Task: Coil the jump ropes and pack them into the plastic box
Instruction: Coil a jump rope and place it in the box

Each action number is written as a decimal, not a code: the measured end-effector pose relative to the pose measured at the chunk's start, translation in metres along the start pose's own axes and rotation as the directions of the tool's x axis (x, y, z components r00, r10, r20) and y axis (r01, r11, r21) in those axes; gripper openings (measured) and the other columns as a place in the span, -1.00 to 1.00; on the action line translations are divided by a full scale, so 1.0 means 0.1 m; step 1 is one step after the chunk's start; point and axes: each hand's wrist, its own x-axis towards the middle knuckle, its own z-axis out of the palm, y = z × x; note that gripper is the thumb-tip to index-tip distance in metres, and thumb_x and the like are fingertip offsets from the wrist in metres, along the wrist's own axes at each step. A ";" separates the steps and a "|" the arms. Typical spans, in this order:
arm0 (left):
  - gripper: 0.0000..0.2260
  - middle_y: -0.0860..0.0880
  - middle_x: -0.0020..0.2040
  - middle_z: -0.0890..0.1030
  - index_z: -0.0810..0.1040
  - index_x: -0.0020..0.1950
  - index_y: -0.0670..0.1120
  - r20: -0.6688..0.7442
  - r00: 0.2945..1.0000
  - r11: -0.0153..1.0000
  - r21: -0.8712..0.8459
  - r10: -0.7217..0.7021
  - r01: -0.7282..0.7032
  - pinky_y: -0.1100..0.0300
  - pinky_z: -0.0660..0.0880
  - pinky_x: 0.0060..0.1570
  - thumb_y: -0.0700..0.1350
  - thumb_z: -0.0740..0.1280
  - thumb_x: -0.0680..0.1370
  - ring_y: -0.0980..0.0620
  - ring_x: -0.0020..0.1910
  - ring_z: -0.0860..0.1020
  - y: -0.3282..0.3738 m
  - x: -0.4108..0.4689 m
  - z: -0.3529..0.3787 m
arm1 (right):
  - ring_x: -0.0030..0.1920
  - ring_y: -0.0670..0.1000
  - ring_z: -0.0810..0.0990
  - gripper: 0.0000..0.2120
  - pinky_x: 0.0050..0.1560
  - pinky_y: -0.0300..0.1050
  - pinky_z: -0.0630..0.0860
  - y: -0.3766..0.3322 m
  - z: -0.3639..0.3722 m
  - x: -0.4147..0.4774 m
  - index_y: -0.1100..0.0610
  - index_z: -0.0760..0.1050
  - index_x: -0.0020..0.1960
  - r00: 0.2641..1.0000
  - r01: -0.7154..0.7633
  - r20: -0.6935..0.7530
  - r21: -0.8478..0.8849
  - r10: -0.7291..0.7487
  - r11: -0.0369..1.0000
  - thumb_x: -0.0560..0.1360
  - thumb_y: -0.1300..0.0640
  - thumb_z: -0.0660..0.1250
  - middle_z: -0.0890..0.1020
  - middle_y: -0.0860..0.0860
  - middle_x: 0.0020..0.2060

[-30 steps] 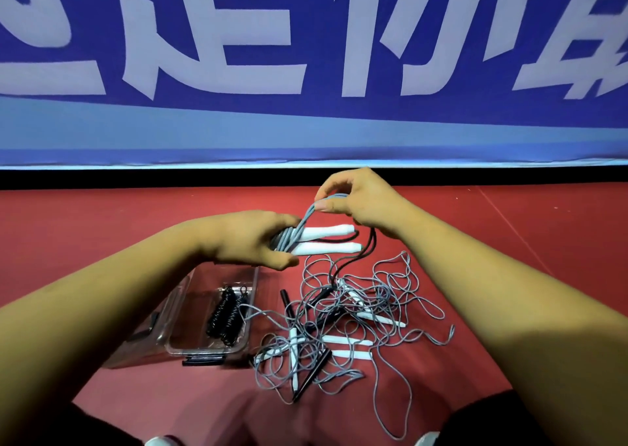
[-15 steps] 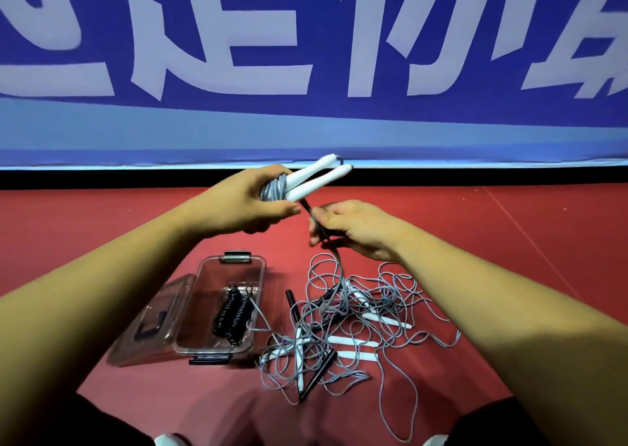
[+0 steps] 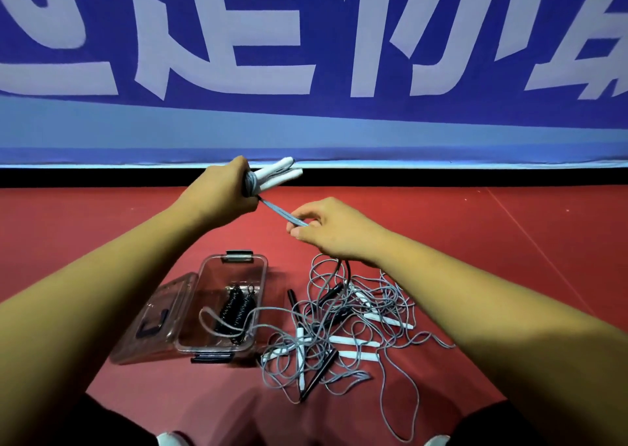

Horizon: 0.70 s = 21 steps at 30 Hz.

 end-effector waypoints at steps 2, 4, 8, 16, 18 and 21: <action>-0.73 -0.08 -0.26 0.50 0.34 -0.09 -0.07 0.047 0.997 0.995 0.076 0.056 -0.059 0.06 0.33 -0.34 -0.14 0.43 0.42 -0.17 -0.28 0.43 0.01 -0.01 0.04 | -0.40 -0.06 0.35 -0.85 -0.36 -0.15 0.28 -0.07 -0.06 0.01 0.21 0.63 -0.10 0.993 0.093 -0.050 -0.170 -0.103 0.981 0.55 0.16 0.32 0.51 0.04 -0.40; -0.79 -0.02 -0.30 0.51 0.41 -0.12 -0.03 0.178 0.973 0.979 0.117 0.148 -0.170 0.07 0.42 -0.31 -0.13 0.43 0.39 -0.14 -0.26 0.49 0.05 -0.04 0.07 | -0.40 -0.02 0.36 -0.80 -0.34 -0.10 0.28 -0.08 -0.13 0.03 0.19 0.61 -0.18 0.982 0.139 -0.084 -0.288 -0.170 0.948 0.55 0.13 0.32 0.48 0.05 -0.42; -0.70 0.08 -0.38 0.46 0.46 -0.19 0.02 0.444 0.856 0.934 0.104 0.264 -0.341 0.15 0.32 -0.31 0.12 0.53 0.37 -0.03 -0.32 0.46 0.29 -0.15 0.12 | -0.15 0.02 0.60 -0.83 -0.08 -0.03 0.53 0.06 -0.30 0.08 0.08 0.67 -0.10 0.972 0.126 -0.152 -0.317 -0.181 0.940 0.49 0.03 0.34 0.69 -0.02 -0.22; -0.69 0.06 -0.48 0.42 0.40 -0.29 0.05 0.447 0.788 0.901 -0.113 0.423 -0.419 0.32 0.24 -0.44 0.14 0.46 0.45 0.15 -0.49 0.39 0.50 -0.25 0.07 | -0.46 -0.11 0.48 -0.89 -0.34 -0.18 0.44 0.16 -0.52 0.03 0.15 0.67 -0.18 0.979 0.073 -0.185 -0.065 -0.083 0.995 0.41 0.11 0.51 0.61 -0.07 -0.45; -0.72 0.07 -0.48 0.42 0.38 -0.29 0.08 0.437 0.774 0.888 -0.188 0.459 -0.421 0.33 0.24 -0.44 0.04 0.47 0.46 0.16 -0.49 0.39 0.50 -0.28 0.03 | -0.54 -0.10 0.37 -0.86 -0.44 -0.25 0.33 0.20 -0.56 0.00 0.21 0.63 -0.21 0.984 0.047 -0.173 0.065 -0.035 0.997 0.39 0.15 0.53 0.53 -0.04 -0.53; -0.80 0.07 -0.45 0.42 0.47 -0.18 0.00 0.390 0.782 0.866 -0.335 0.487 -0.372 0.33 0.24 -0.44 0.01 0.46 0.45 0.16 -0.49 0.36 0.53 -0.31 -0.03 | -0.44 -0.01 0.42 -0.90 -0.42 -0.21 0.36 0.31 -0.62 -0.02 0.23 0.64 -0.17 0.988 0.019 -0.156 0.227 0.017 0.974 0.43 0.19 0.50 0.60 0.07 -0.41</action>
